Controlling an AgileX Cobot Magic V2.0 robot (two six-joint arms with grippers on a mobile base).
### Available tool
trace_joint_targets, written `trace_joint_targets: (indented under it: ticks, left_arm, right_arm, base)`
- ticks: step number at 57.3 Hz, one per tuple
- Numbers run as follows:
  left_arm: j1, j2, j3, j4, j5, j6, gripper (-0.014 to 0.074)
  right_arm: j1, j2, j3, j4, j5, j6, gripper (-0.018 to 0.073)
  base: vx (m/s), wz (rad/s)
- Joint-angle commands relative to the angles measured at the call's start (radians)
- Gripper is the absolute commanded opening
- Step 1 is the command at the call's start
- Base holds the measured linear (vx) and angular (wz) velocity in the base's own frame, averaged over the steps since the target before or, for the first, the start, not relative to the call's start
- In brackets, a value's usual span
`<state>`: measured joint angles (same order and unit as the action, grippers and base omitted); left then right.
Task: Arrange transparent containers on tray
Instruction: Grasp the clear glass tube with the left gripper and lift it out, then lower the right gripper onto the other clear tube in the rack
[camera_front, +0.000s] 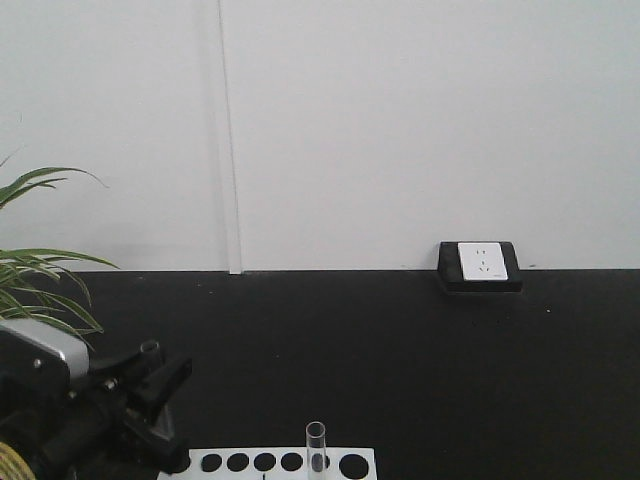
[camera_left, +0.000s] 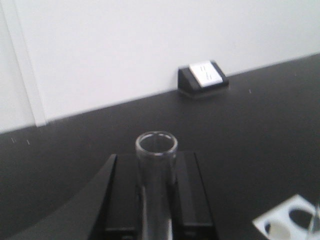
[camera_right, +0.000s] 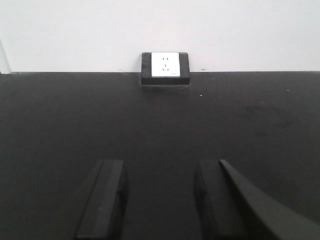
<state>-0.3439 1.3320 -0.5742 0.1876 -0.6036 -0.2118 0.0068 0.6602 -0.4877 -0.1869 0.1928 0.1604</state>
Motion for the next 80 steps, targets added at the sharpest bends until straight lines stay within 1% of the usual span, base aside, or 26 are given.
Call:
trace_joint_targets:
  ticks: [1, 10, 13, 17, 22, 26, 30, 34, 41, 51, 55, 60, 68, 74, 80]
  left_arm:
    - [-0.005, -0.074, -0.083, -0.011, 0.007, -0.004, 0.0097]
    - [-0.003, -0.176, -0.102, -0.013, 0.079, 0.006, 0.0097]
    - [-0.003, -0.215, -0.102, -0.013, 0.129, 0.005, 0.0097]
    - [-0.003, -0.263, -0.102, -0.013, 0.193, 0.005, 0.0097]
    - [-0.003, -0.312, -0.102, -0.013, 0.250, 0.005, 0.0098]
    - [-0.003, -0.343, -0.102, -0.013, 0.277, 0.005, 0.0098]
    - [-0.003, -0.363, -0.102, -0.013, 0.290, 0.005, 0.0099]
    - [-0.003, -0.372, -0.102, -0.013, 0.295, 0.005, 0.0099]
    - [-0.003, -0.371, -0.102, -0.013, 0.298, 0.005, 0.0101]
    - [-0.003, -0.371, -0.102, -0.013, 0.298, 0.005, 0.0101]
    - [-0.003, -0.371, -0.102, -0.013, 0.298, 0.005, 0.0101]
    - [-0.003, -0.371, -0.102, -0.013, 0.298, 0.005, 0.0101]
    - [-0.003, -0.371, -0.102, -0.013, 0.298, 0.005, 0.0101]
    - [-0.003, -0.371, -0.102, -0.013, 0.298, 0.005, 0.0101]
    - [-0.003, -0.371, -0.102, -0.013, 0.298, 0.005, 0.0101]
  right_arm:
    - [0.001, 0.003, -0.035, 0.004, -0.084, -0.003, 0.0401]
    - [0.009, 0.003, -0.031, 0.056, -0.123, -0.003, 0.0401]
    - [0.035, 0.013, -0.031, 0.063, -0.137, -0.011, 0.0401]
    - [0.106, 0.045, -0.031, 0.058, -0.148, -0.033, 0.0401]
    - [0.236, 0.105, -0.031, 0.054, -0.181, -0.064, 0.0401]
    - [0.346, 0.171, -0.031, 0.052, -0.242, -0.067, 0.0401]
    - [0.433, 0.249, -0.031, 0.052, -0.314, -0.062, 0.0401]
    - [0.496, 0.333, -0.031, 0.055, -0.374, -0.054, 0.0401]
    - [0.573, 0.478, -0.031, 0.063, -0.479, -0.050, 0.0401]
    - [0.649, 0.659, -0.031, 0.050, -0.657, -0.052, 0.0419]
    - [0.686, 0.728, -0.032, 0.045, -0.751, -0.057, 0.0440]
    - [0.708, 0.798, -0.035, 0.053, -0.839, -0.058, 0.0468]
    - [0.713, 0.888, -0.077, 0.079, -0.865, -0.060, 0.0508]
    - [0.713, 0.928, -0.128, 0.088, -0.867, -0.073, 0.0513]
    - [0.713, 0.949, -0.171, 0.133, -0.865, -0.102, 0.0513]
  base:
    - [0.00, 0.00]
    - [0.00, 0.00]
    - [0.00, 0.00]
    - [0.00, 0.00]
    - [0.00, 0.00]
    - [0.00, 0.00]
    - [0.00, 0.00]
    - [0.00, 0.00]
    - [0.00, 0.00]
    - [0.00, 0.00]
    - [0.00, 0.00]
    - [0.00, 0.00]
    - [0.00, 0.00]
    - [0.00, 0.00]
    - [0.00, 0.00]
